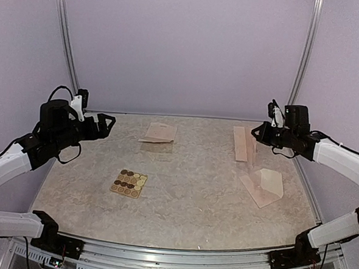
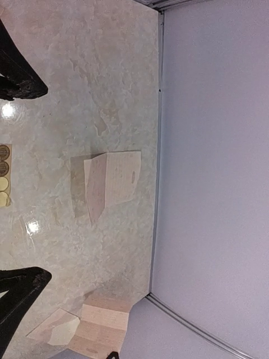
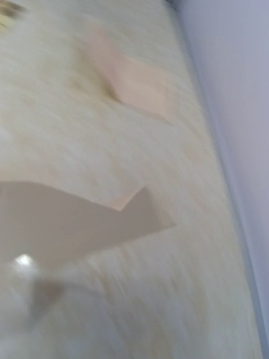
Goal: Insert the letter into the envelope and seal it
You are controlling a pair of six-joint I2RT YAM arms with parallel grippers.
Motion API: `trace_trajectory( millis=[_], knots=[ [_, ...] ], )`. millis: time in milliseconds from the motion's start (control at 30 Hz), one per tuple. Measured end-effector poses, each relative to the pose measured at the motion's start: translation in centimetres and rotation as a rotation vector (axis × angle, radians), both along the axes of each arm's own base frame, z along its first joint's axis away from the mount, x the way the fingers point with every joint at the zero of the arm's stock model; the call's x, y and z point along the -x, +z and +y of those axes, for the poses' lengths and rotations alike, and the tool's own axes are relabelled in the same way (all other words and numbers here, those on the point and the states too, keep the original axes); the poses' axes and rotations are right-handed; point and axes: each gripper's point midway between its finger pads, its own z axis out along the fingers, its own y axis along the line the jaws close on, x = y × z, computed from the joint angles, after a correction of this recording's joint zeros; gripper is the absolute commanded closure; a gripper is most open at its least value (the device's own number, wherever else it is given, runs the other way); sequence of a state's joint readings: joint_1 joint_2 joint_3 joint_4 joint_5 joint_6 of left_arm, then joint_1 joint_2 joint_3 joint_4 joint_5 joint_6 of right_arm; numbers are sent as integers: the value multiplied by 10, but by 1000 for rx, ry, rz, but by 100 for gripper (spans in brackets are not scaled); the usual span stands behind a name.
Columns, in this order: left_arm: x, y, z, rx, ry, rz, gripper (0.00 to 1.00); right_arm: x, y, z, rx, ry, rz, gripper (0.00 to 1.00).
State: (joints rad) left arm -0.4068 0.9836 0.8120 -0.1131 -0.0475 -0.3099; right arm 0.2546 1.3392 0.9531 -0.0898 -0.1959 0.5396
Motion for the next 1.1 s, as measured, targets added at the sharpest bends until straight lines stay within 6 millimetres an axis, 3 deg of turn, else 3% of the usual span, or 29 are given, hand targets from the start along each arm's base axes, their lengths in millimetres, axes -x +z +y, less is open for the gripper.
trace_trajectory(
  millis=[67, 200, 300, 500, 667, 800, 1000, 1100],
  knots=[
    [9, -12, -14, 46, -28, 23, 1, 23, 6, 25, 18, 107, 1, 100],
    [35, -55, -43, 143, -80, 124, 1, 77, 18, 77, 20, 348, 0, 100],
    [49, -72, -57, 187, -87, 176, 1, 118, 23, 113, -1, 531, 10, 100],
    [61, -72, -73, 283, -92, 188, 1, 212, 42, 179, -51, 923, 4, 100],
    [70, -71, -88, 313, -124, 185, 1, 283, 83, 207, -142, 1205, -99, 100],
    [92, -60, -123, 314, -279, 151, 1, 295, 111, 208, -196, 1256, -196, 100],
    [164, -24, -195, 321, -675, 65, 1, 291, 128, 214, -238, 1251, -267, 100],
    [191, -5, -215, 344, -813, 19, 1, 289, 131, 219, -258, 1255, -277, 100]
  ],
)
